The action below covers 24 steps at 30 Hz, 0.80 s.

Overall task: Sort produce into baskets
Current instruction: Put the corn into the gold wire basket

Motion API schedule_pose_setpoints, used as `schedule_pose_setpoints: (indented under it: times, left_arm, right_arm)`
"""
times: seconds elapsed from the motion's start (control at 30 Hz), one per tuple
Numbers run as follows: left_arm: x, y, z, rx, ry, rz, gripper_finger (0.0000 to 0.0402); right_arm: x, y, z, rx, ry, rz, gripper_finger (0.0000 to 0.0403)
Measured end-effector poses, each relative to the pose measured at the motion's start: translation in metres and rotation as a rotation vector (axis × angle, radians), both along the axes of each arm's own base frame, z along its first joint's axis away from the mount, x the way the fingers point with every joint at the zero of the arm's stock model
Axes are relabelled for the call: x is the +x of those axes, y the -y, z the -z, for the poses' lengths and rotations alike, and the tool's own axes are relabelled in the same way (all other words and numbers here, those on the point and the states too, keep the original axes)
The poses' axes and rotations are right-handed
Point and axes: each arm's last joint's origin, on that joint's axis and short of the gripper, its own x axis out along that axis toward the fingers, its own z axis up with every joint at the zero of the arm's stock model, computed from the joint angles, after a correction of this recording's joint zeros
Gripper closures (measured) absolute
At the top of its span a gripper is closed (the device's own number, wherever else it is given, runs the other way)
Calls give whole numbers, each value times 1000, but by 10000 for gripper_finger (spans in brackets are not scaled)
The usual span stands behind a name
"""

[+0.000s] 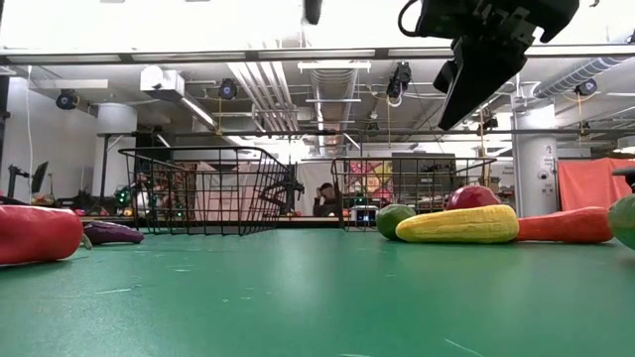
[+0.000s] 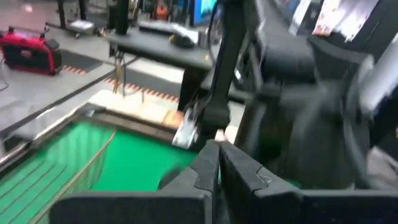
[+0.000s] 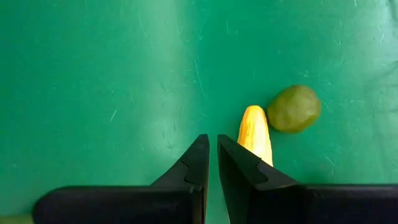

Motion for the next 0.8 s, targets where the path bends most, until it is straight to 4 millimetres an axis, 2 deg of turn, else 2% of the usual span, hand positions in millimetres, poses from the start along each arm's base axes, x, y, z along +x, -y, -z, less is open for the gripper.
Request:
schedule_pose_setpoints:
  times: [0.17,0.23,0.3,0.37,0.4,0.47,0.5,0.57,0.6,0.67,0.8]
  left_arm:
    - [61,1,-23,26,73,6,402]
    - [76,-1,-27,71,-8,38,401]
    - [92,-3,-40,91,48,110,402]
    - [98,-4,-47,54,-41,216,401]
    - [98,-4,-43,48,-105,267,401]
    - [84,-7,-34,52,-198,314,402]
    - [76,-9,-21,57,-295,297,401]
    - [57,-14,-14,68,-391,162,401]
    - [41,-17,-12,72,-462,81,401]
    - [18,-20,-13,105,-488,-56,401]
    - [-37,-6,-20,122,-504,-123,402]
  right_arm:
    - [-2,-3,0,-13,12,-6,376]
    - [-11,-5,-4,-37,17,0,376]
    - [-16,-8,-13,-54,62,25,376]
    - [-26,-13,-19,-64,77,30,376]
    - [-29,-14,-22,-62,90,34,376]
    - [-34,-15,-28,-61,114,34,376]
    - [-37,-15,-27,-66,104,33,376]
    - [-40,-13,-24,-85,86,37,376]
    - [-41,-12,-23,-87,94,37,376]
    - [-43,-11,-23,-93,92,37,376]
    - [-44,-10,-19,-110,70,36,376]
